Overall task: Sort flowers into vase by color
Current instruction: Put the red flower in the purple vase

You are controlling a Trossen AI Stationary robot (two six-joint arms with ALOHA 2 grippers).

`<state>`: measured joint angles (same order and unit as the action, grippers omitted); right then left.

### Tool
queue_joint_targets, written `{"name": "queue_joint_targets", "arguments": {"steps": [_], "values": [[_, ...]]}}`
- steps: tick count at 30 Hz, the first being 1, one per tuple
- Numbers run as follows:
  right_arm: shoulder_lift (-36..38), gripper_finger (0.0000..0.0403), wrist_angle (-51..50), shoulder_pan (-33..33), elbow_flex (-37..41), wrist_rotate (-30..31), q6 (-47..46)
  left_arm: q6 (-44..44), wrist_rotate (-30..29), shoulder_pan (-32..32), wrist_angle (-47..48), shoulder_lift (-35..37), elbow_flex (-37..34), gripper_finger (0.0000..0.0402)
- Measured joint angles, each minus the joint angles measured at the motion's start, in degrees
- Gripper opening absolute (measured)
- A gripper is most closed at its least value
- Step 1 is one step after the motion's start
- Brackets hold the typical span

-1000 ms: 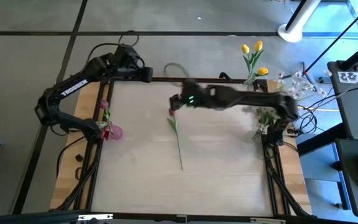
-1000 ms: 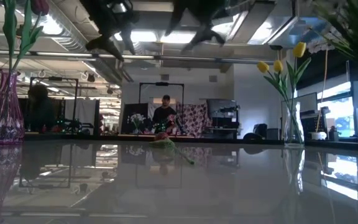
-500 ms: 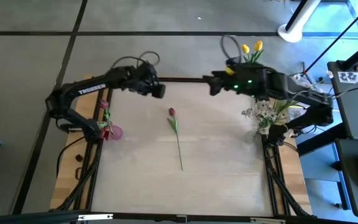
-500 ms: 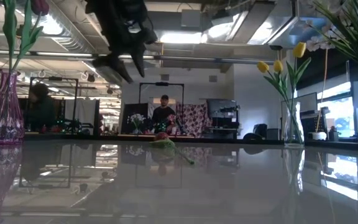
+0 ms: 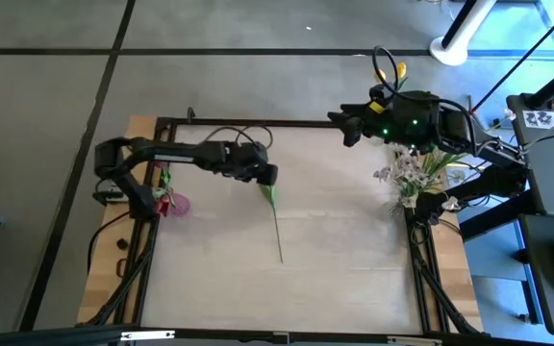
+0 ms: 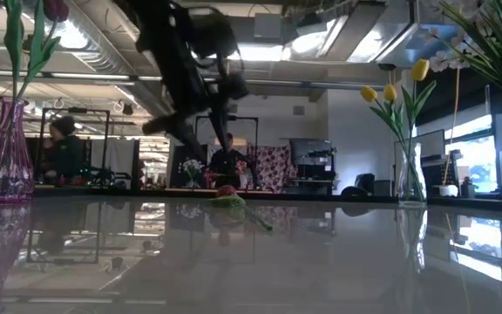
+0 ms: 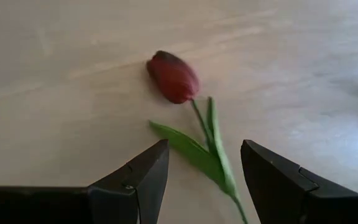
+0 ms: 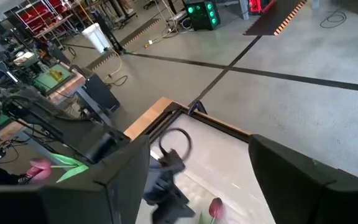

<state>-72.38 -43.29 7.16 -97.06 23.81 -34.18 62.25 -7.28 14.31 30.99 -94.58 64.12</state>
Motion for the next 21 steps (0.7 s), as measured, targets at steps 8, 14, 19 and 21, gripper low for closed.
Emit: {"name": "queue_joint_targets", "arguments": {"steps": [8, 14, 19, 21], "values": [[-0.2, 0.0273, -0.2, 0.0, 0.0, -0.5, 0.0, 3.3, 0.4, 0.7, -3.7, -7.0, 0.0, 0.0196], [-0.2, 0.0272, -0.6, 0.0, 0.0, -0.9, 0.0, 4.5, 2.0, 0.4, -7.5, -9.8, 0.0, 0.0196], [-0.2, 0.0272, -0.6, 0.0, 0.0, -0.8, 0.0, 7.3, 0.8, -0.5, -9.3, -12.1, 0.0, 0.0195], [-0.2, 0.0272, -0.6, 0.0, 0.0, -0.8, 0.0, 6.9, -0.3, -0.9, -11.9, -13.3, 0.0, 0.0191]]}}
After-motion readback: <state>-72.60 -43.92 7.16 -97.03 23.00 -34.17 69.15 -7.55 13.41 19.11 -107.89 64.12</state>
